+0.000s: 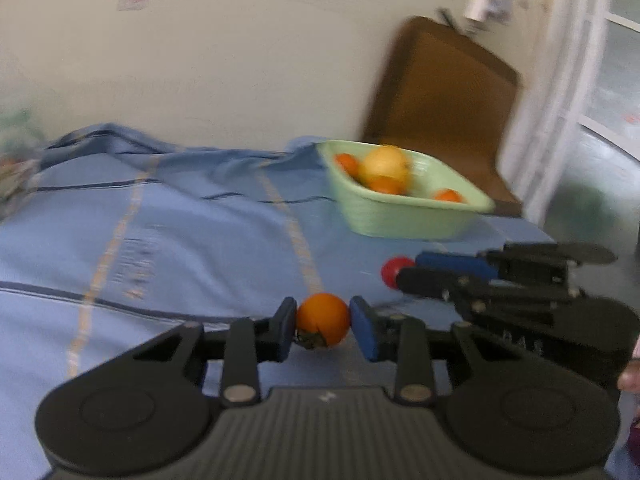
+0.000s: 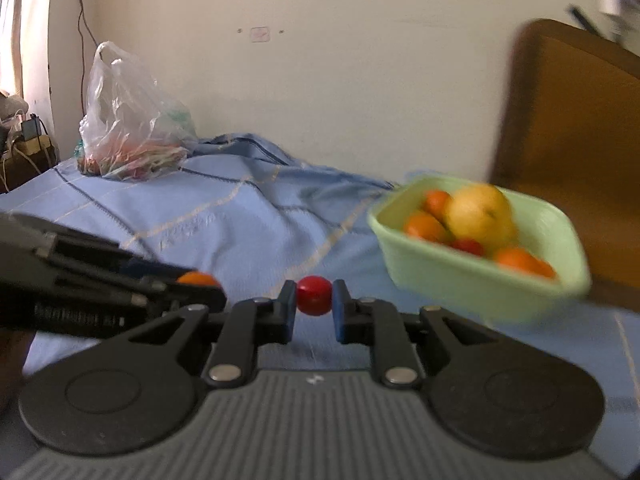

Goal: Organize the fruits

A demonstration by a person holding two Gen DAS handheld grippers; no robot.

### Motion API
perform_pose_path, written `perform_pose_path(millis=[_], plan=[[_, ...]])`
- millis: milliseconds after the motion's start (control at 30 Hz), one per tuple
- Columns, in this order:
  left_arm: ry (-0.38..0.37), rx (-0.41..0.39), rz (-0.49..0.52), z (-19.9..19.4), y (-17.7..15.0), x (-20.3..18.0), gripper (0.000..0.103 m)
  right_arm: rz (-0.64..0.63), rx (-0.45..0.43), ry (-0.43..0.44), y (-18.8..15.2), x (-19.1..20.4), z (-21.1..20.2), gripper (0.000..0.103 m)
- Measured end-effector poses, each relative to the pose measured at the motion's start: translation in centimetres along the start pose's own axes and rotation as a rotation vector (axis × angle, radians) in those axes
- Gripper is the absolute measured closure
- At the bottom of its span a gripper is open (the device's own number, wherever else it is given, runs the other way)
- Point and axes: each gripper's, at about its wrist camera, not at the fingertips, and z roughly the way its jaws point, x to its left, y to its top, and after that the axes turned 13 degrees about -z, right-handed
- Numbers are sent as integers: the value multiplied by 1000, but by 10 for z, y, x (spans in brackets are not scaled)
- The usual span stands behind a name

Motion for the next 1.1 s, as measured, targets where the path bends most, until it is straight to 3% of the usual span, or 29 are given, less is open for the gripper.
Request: perform_pose_path(millis=[167,300,667,833,1100], plan=[[-93,48,73,-1,-25,-44,73,41,26,-67,-37,-2,-54,82],[-108,83,114,4,-44,-69,73,72,38,-135,-60,-1,-88,82],[-7,52,179,-6,-66,-86,64,93,49,-135,-77,11,-94,79],[20,28,210,-5,-71,-89,63,120,44,-135,-81,10,-97,73],[52,9,158,1,-64,-85,62,118,30,-138,-74,-1,-91,68]])
